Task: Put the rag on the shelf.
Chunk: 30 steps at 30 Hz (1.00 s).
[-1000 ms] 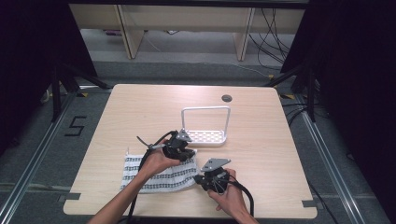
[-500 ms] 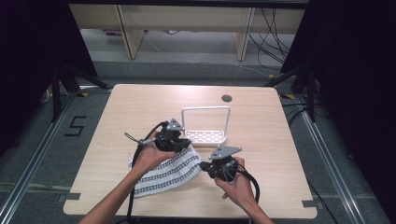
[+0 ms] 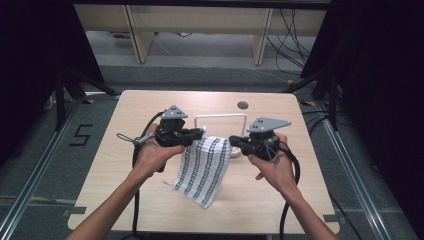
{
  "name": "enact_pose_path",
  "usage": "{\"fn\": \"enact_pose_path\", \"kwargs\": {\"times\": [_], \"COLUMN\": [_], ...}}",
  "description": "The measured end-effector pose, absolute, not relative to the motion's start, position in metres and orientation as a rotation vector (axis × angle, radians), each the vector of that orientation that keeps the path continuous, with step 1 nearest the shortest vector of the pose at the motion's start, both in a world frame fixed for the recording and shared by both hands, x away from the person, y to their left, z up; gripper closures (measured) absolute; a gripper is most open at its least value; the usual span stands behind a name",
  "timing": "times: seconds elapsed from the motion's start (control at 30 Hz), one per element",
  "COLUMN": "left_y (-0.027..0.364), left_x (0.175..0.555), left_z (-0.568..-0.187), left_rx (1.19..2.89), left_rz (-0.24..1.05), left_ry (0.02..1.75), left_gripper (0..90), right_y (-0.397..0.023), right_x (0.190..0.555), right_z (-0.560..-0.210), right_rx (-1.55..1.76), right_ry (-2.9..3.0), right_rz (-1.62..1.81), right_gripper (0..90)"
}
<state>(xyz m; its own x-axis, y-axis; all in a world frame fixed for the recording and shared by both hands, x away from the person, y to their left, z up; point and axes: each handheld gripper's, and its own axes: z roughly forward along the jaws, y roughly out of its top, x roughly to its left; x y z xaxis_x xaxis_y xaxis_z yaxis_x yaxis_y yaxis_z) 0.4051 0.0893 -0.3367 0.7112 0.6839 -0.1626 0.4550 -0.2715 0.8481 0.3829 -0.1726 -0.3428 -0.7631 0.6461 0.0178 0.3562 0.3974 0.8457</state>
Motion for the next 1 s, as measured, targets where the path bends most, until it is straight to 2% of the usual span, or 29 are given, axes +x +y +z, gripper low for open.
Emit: {"fn": "enact_pose_path", "kwargs": {"times": [0.33,0.6,1.0], "left_y": [0.082,0.076,0.066], "left_x": [0.408,0.423,0.449], "left_z": [-0.298,-0.277,-0.265], "left_rx": [1.859,1.831,1.780], "left_rz": [0.308,0.328,0.326], "left_ry": [0.861,0.875,0.914], "left_gripper": [83.9,84.0,84.1], "right_y": [-0.181,-0.183,-0.187], "right_x": [0.397,0.412,0.444], "right_z": [-0.295,-0.274,-0.250], "right_rx": [0.845,0.871,0.896], "right_ry": [2.225,2.187,2.124], "right_rz": [1.340,1.348,1.340], "right_gripper": [88.7,88.7,88.7]}}
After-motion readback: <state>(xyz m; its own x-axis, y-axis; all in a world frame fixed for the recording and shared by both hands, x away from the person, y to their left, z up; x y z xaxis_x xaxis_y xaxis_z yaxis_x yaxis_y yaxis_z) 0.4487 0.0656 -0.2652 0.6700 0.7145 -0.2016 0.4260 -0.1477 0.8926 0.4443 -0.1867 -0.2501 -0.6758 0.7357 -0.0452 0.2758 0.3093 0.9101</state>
